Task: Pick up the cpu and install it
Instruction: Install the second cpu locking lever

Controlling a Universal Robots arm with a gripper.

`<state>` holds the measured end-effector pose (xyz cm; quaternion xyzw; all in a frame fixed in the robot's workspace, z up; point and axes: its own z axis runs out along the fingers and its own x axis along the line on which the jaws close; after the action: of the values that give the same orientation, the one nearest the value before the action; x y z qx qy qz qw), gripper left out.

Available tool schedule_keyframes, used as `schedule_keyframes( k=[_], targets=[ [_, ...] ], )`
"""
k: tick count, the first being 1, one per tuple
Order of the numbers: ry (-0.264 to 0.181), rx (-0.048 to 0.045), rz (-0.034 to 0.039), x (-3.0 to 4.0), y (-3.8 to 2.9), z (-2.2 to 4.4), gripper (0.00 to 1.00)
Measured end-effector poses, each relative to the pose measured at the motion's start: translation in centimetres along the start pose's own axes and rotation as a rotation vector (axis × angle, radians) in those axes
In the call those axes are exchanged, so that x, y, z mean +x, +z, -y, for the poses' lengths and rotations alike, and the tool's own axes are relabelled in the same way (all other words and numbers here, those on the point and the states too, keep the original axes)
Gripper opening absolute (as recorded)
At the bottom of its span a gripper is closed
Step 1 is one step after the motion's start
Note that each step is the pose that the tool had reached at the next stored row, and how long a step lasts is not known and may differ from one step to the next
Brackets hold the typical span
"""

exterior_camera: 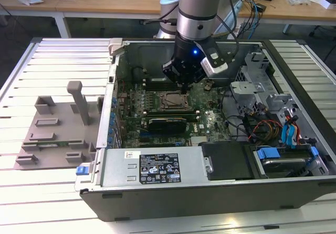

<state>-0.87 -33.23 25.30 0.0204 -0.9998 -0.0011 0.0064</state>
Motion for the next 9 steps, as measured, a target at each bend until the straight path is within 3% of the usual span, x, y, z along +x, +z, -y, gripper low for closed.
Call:
schedule_keyframes(
  k=[1, 3, 4, 5, 6, 9],
  targets=[
    [0.000, -0.0177, 0.0007, 0.05, 0.00, 0.25, 0.11],
    [-0.001, -0.0936, 0.0039, 0.20, 0.00, 1.21, 0.11],
    [-0.001, -0.1073, 0.0044, 0.23, 0.00, 1.60, 0.11],
    [-0.001, -0.1123, 0.0046, 0.25, 0.01, 1.89, 0.11],
    [-0.002, -0.1191, 0.0049, 0.32, 0.01, 2.70, 0.11],
    [-0.002, -0.1204, 0.0050, 0.77, 0.07, 4.77, 0.11]
  ],
)
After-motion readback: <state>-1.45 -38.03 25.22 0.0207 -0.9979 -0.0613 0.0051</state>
